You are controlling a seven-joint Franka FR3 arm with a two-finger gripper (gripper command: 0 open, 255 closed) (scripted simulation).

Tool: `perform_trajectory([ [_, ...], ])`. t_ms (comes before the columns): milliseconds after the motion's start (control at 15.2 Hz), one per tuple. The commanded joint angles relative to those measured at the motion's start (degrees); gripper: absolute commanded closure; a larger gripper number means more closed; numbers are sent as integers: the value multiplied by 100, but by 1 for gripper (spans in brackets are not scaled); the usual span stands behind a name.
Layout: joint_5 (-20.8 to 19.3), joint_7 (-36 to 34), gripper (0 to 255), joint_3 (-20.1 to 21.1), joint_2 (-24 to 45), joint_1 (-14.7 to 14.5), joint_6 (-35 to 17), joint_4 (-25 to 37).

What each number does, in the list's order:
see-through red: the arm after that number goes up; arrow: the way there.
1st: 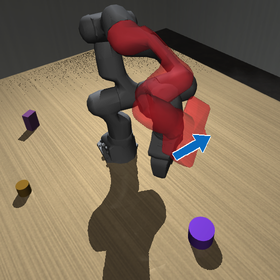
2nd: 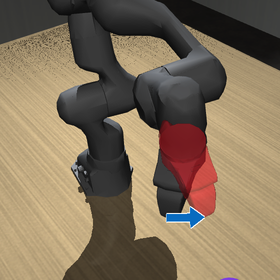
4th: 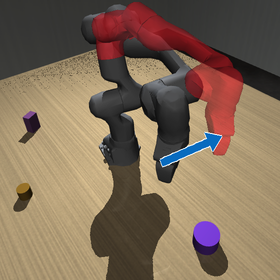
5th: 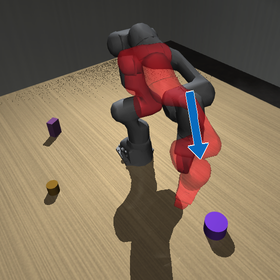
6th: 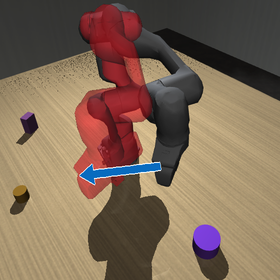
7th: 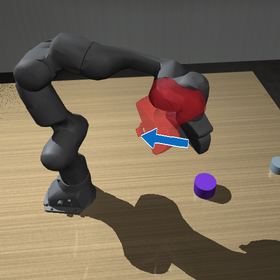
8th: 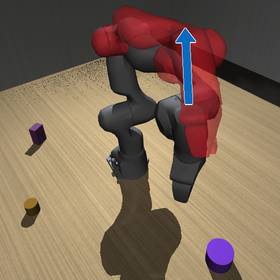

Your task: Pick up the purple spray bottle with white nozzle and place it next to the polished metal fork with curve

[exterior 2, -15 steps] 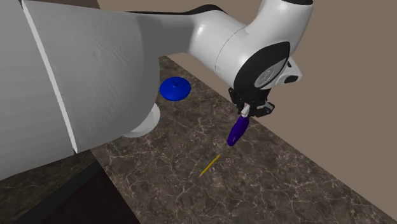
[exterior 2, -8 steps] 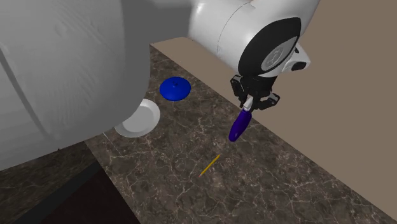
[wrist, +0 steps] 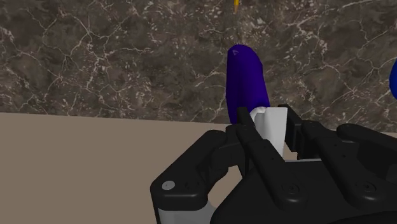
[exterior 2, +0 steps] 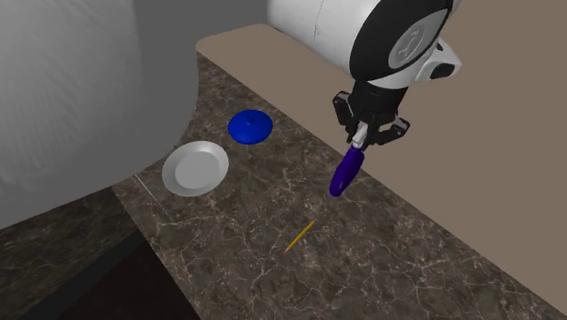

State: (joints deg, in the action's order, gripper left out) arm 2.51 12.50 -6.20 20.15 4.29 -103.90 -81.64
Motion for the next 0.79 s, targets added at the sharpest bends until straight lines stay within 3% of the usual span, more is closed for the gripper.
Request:
perform_trajectory([
  [0, -26, -123, 255, 34, -93, -88, 15, -77],
  [726, -245, -1489, 255, 483, -685, -989, -233, -907],
])
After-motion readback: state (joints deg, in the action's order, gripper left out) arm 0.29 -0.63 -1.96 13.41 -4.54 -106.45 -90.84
